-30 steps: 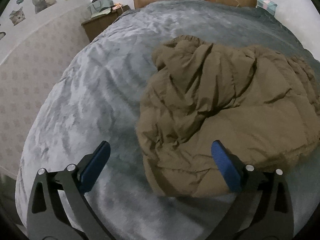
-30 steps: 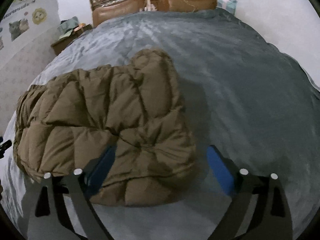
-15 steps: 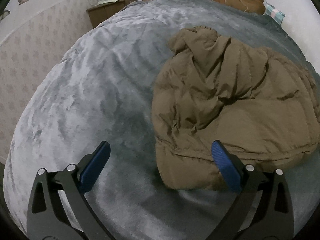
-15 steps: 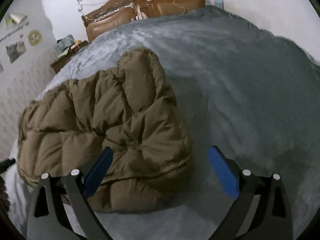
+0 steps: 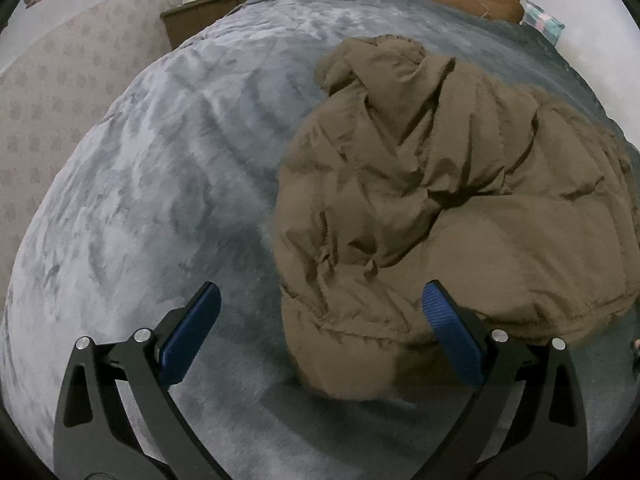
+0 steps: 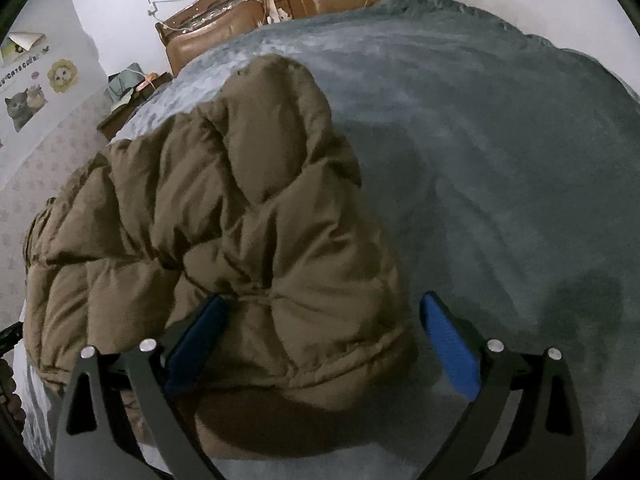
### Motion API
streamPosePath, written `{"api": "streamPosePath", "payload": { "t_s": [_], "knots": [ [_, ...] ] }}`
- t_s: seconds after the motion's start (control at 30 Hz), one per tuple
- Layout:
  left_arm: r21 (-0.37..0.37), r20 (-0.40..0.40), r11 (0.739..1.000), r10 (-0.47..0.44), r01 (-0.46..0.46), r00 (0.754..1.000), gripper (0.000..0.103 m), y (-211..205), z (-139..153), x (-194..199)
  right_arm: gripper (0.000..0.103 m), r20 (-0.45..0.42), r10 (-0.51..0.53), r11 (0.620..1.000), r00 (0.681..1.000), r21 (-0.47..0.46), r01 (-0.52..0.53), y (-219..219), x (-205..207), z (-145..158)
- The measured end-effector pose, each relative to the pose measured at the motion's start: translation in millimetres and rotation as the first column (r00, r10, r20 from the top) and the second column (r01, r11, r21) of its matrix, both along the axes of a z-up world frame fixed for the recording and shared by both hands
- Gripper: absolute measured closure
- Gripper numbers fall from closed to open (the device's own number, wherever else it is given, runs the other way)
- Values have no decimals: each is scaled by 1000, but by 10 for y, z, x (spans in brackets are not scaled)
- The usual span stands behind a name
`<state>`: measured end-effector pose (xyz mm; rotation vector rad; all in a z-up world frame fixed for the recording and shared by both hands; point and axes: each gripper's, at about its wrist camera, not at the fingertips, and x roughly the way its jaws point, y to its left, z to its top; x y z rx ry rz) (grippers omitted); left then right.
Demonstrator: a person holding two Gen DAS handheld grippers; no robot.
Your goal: Fold large clothes
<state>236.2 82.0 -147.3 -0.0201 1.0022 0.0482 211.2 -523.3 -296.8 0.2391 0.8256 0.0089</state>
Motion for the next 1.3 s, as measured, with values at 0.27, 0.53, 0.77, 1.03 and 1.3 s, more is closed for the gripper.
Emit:
{"api": "streamPosePath", "payload": {
  "t_s": [0.27, 0.53, 0.77, 1.03, 1.3],
  "knots": [
    [-4, -7, 1000, 1, -1, 1000, 3, -34, -37, 20, 2, -49, 18, 993, 999, 120, -12, -72, -4, -189],
    [-8, -10, 1000, -6, 6, 1000, 3, 25, -100, -12, 5, -80, 123, 984, 989, 136, -112, 148, -61, -151],
    [-12, -5, 1000, -1, 1, 1000, 3, 98, -63, -68, 14, -87, 166, 982, 982, 108, -157, 387, 91, -90],
    [-67, -14, 998, 7, -7, 1000, 3, 192, -42, -45, 42, -96, 196, 978, 976, -51, -201, 763, 237, 111],
    [-98, -26, 995, -2, -1, 1000, 3, 100, -84, 94, 42, -108, 189, 981, 976, -33, -193, 784, 294, 183]
  ]
}}
